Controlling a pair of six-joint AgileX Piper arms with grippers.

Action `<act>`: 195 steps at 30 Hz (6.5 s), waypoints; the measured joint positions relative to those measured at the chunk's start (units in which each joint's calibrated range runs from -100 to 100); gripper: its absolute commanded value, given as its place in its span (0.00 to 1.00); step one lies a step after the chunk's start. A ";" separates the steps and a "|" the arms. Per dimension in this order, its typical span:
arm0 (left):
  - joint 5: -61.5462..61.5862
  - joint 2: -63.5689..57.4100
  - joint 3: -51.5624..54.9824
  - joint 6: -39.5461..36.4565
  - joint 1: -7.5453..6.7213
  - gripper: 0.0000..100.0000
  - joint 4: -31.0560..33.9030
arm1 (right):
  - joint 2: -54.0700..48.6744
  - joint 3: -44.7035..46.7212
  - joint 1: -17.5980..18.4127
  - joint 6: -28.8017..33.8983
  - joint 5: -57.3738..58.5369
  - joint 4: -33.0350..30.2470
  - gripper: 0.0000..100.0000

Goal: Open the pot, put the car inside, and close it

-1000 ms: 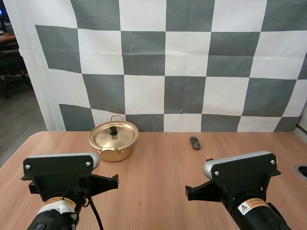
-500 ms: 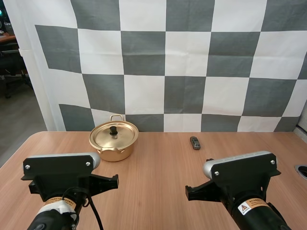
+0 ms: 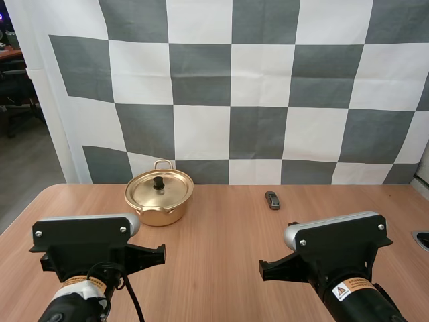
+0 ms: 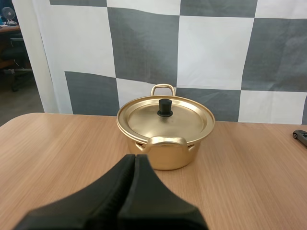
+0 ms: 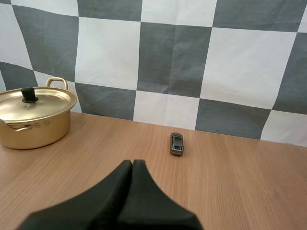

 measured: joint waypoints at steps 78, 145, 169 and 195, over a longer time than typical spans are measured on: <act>0.00 0.00 0.00 0.00 0.00 0.00 -0.31 | 0.00 0.00 0.00 -0.13 -0.33 -3.72 0.00; 63.31 78.19 -95.79 13.26 0.00 0.00 0.20 | 74.74 -95.84 0.00 9.11 56.82 -25.17 0.00; 62.47 93.04 -90.28 15.70 0.00 0.03 -2.96 | 81.31 -84.53 0.00 9.11 59.43 -22.02 0.00; 66.67 98.99 -90.28 28.00 0.00 1.00 -9.47 | 81.31 -84.53 0.00 8.79 57.76 -22.02 0.00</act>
